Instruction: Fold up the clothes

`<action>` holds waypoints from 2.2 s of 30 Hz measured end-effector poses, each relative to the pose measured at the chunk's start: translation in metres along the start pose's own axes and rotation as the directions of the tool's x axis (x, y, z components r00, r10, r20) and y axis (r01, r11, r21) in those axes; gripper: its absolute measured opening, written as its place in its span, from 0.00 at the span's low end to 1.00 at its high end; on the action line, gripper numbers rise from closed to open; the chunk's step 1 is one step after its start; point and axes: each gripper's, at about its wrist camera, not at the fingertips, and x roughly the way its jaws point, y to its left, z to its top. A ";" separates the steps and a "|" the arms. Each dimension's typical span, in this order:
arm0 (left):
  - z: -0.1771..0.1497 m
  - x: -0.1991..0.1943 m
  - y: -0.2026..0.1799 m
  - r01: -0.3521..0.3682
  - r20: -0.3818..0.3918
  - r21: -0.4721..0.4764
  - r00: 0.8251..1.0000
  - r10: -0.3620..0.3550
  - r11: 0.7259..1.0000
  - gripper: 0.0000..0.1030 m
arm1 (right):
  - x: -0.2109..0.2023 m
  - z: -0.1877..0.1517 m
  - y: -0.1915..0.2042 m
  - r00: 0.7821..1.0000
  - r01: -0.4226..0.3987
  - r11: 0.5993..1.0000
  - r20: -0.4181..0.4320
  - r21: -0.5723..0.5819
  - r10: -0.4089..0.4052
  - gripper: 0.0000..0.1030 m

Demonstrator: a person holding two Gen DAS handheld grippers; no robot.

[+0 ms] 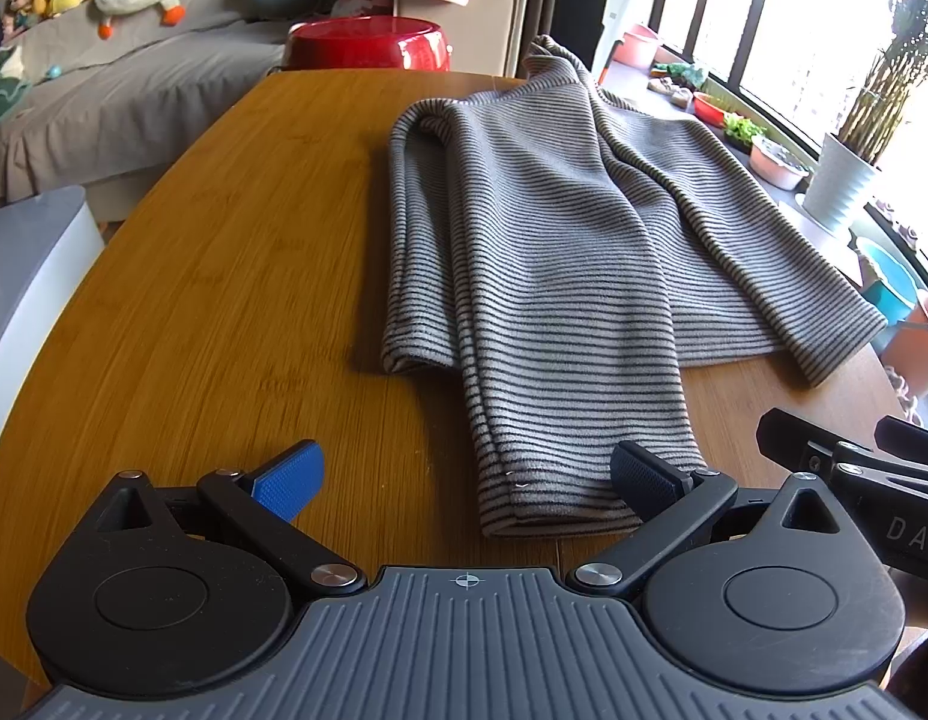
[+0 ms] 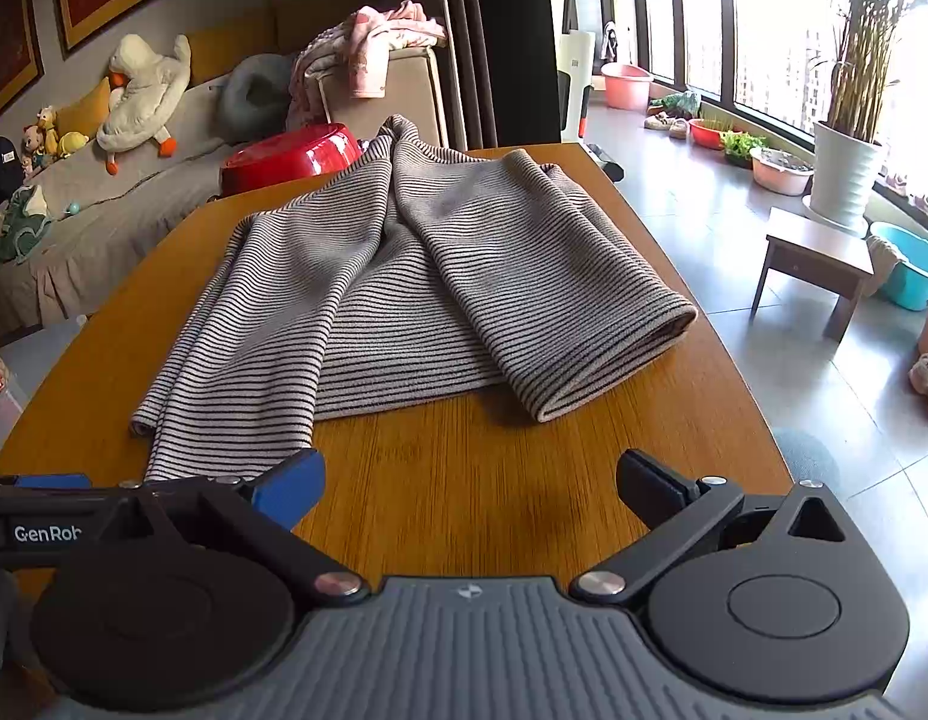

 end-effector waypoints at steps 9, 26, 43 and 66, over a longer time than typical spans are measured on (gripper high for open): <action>0.010 0.003 0.000 0.036 0.001 0.021 0.999 -0.036 0.999 1.00 | 0.005 0.003 -0.007 1.000 -0.010 1.000 -0.005 0.017 0.010 1.00; 0.102 0.073 -0.007 0.199 0.001 0.053 0.980 -0.199 0.979 1.00 | 0.101 0.104 -0.054 0.983 -0.180 0.964 0.059 0.194 0.172 1.00; 0.050 0.045 0.021 0.301 -0.005 0.130 0.953 -0.303 0.945 1.00 | 0.065 0.061 -0.064 0.931 -0.356 0.915 -0.017 0.190 0.365 1.00; 0.083 0.030 0.061 0.105 0.281 0.073 0.952 -0.121 0.992 0.11 | 0.020 0.019 -0.047 0.925 -0.378 0.925 -0.022 0.038 0.379 1.00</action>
